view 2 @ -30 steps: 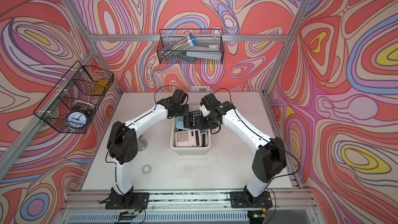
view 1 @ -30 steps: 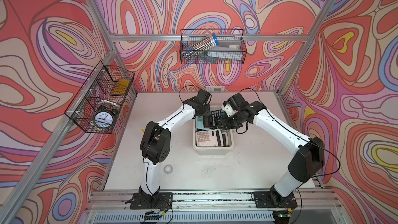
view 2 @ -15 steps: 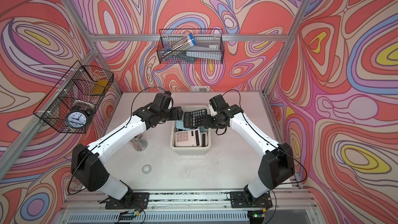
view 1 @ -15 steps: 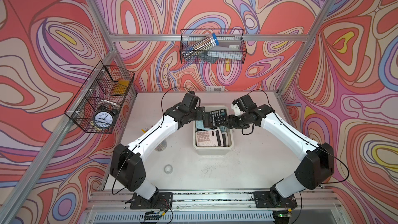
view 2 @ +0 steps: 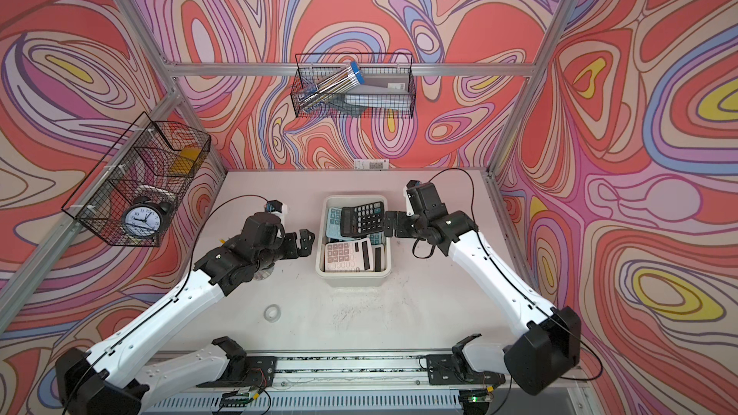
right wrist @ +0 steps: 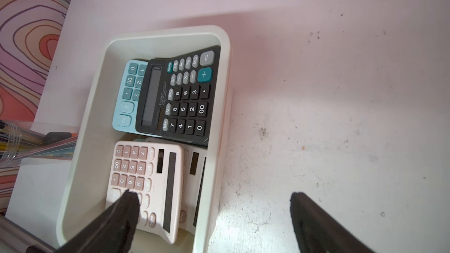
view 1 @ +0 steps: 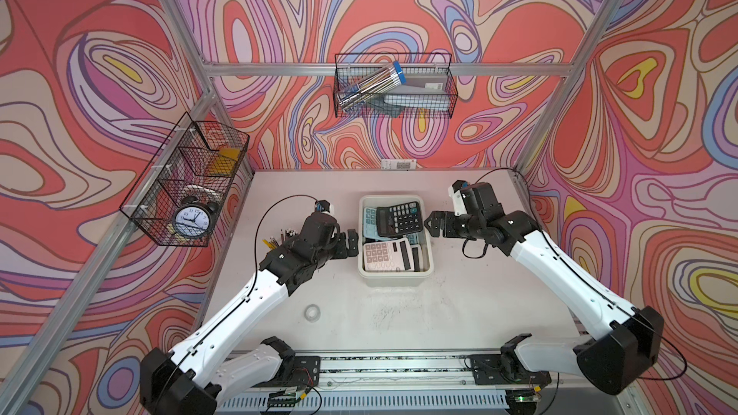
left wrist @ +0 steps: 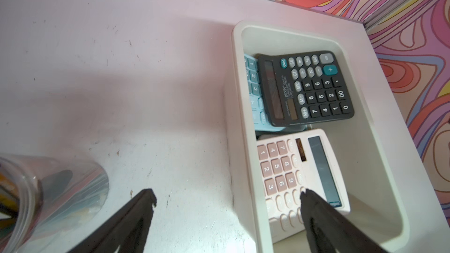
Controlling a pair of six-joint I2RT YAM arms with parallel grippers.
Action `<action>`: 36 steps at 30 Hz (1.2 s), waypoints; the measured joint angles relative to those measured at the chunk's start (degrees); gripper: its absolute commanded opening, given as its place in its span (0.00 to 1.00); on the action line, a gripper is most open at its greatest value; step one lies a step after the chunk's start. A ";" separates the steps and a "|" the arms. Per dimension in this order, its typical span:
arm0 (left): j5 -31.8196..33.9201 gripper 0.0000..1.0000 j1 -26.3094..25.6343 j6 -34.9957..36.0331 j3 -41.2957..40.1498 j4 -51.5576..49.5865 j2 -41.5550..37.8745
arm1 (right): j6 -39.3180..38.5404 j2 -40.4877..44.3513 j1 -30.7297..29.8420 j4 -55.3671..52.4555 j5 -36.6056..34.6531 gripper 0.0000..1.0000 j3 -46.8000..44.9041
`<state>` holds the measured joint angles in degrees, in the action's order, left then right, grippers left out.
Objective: Put the calculator in the storage box
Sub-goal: Reset both arms
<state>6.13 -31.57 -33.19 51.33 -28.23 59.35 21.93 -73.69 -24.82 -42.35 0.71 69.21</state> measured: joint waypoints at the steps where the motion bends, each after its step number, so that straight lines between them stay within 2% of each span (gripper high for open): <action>1: 0.33 0.99 -0.07 -0.37 -1.75 -0.04 -1.25 | -0.07 1.01 0.00 0.55 -1.31 0.98 -0.94; 10: 10.95 0.99 -1.03 -8.20 -17.55 -4.20 -19.17 | -1.11 4.15 0.70 4.87 -8.26 0.98 -6.29; 17: 20.57 0.99 -1.03 -13.60 -23.58 -8.24 -22.71 | -1.60 5.73 1.55 8.94 -10.27 0.98 -10.62; 23: 25.16 0.99 -0.96 -9.09 -25.18 -5.22 -22.23 | -4.61 11.91 3.10 17.75 -14.38 0.98 -20.41; 30: 30.16 0.99 0.57 -2.14 -22.53 -1.49 -14.69 | -9.73 15.10 7.21 31.23 -19.56 0.98 -31.04; 36: 32.04 0.99 5.70 1.92 -21.94 3.23 -14.58 | -13.81 14.91 9.01 43.15 -22.40 0.98 -38.29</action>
<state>38.17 -25.87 -31.27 29.39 -24.99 44.77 8.12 -58.78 -15.81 0.80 -21.69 30.92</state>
